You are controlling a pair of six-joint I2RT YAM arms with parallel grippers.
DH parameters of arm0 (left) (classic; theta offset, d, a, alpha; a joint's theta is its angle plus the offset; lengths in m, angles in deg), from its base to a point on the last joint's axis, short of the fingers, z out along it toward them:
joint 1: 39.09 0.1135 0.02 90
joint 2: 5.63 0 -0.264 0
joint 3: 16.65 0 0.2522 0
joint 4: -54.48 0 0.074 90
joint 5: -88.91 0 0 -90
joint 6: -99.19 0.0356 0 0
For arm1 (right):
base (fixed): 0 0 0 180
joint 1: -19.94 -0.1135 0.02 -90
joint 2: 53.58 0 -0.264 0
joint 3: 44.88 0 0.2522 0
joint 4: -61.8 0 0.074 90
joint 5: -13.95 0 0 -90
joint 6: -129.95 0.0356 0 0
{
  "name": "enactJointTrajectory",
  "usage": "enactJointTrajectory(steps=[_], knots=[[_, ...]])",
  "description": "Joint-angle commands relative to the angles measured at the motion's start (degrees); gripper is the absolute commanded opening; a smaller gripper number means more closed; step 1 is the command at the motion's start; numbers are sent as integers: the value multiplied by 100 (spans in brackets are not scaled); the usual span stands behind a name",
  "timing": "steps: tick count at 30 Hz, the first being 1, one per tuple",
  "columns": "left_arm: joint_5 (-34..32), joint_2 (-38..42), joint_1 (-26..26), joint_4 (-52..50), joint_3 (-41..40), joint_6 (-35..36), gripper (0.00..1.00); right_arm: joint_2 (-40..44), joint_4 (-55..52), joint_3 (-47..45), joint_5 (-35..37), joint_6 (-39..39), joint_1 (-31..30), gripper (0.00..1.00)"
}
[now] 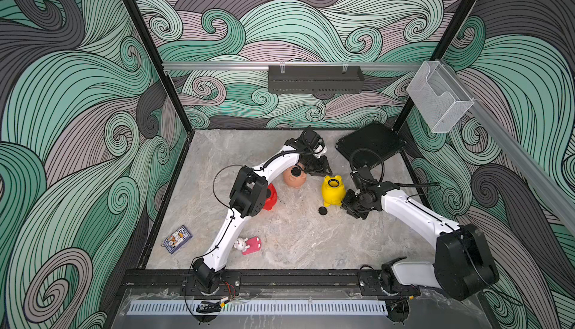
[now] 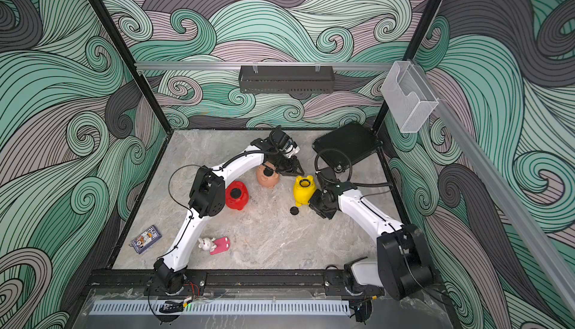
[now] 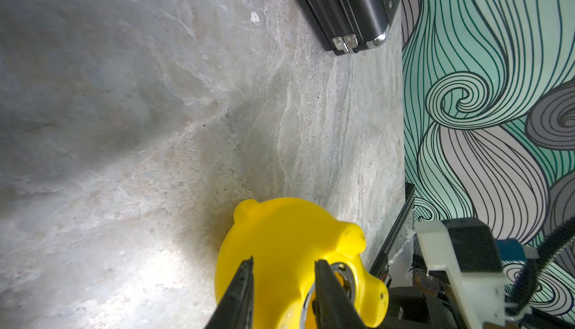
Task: Close piggy banks
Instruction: Adjust the piggy bank at the center of the board.
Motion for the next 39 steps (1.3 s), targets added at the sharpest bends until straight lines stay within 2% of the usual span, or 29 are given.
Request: enactJointTrajectory(steps=[1, 16, 39], knots=[[-7, -121, -32, -223, 132, 101, 33, -110, -2, 211, -4, 45, 67, 33], [256, 76, -32, -527, -59, 311, 33, -539, 243, 443, -127, -31, 390, 32], [324, 478, -32, -983, -232, 386, 32, -1013, 424, 773, -241, -185, 776, 32]])
